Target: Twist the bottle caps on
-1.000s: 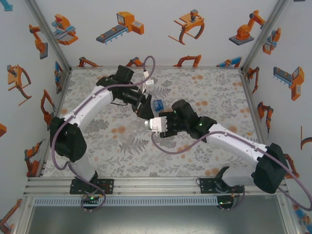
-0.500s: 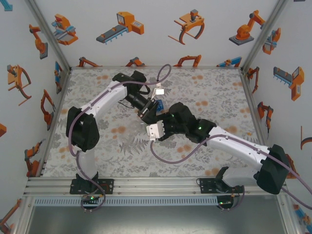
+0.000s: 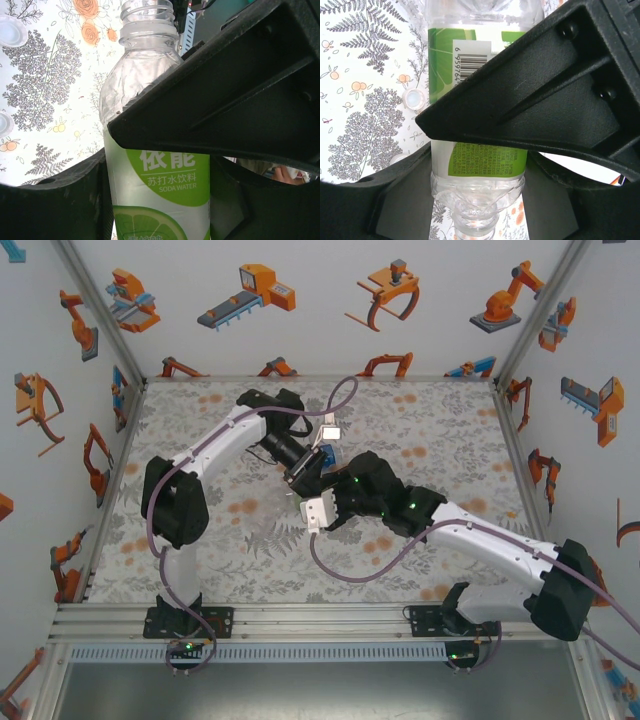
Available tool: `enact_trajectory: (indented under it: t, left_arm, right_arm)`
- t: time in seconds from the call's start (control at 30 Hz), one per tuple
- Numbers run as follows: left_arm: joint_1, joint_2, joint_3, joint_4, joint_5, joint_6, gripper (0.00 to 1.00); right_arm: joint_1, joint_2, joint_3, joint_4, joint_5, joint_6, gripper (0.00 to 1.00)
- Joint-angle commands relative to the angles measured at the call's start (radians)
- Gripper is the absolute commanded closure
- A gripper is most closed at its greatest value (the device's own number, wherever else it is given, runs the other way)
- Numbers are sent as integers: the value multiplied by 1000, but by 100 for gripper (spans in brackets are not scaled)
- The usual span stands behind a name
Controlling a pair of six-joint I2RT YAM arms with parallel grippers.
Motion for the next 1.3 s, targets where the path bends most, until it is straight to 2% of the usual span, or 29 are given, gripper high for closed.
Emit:
enact_trajectory:
  t: [0.0,0.07,0.13,0.2,0.37,0.53,0.67,0.83,1.03,1.1,1.27]
  left_arm:
    - [-11,1,30,-62,36,35,61]
    - [-11,-4,30,-61,26,40,65]
    - [-11,-15,28,-60,7,52,67]
    - [-8,-25,27,-58,-12,57,69]
    - [-4,-75,-9,12,-99,47,78]
    - [9,-149,-84,139,-193,24,82]
    - [18,-231,-185,273,-265,37,85]
    - [36,-354,-339,462,-294,90,87]
    - [73,-497,-525,734,-339,90,87]
    - [80,-543,-583,806,-345,105,90]
    - [82,-625,-691,925,-359,151,94]
  right_arm:
    - [3,-21,19,65,26,-23,59]
    - [2,-28,6,86,37,-23,51]
    - [2,-40,-15,126,57,-23,35]
    - [3,-50,-33,154,79,-23,26]
    - [2,-77,-46,156,112,7,22]
    - [-3,-94,-43,152,113,167,21]
    - [-15,-102,-23,120,103,358,20]
    - [-46,-90,40,42,107,635,18]
    - [-90,-85,100,-24,104,996,18]
    - [-111,-83,110,-32,97,1149,19]
    - [-197,-65,118,-46,-16,1549,24]
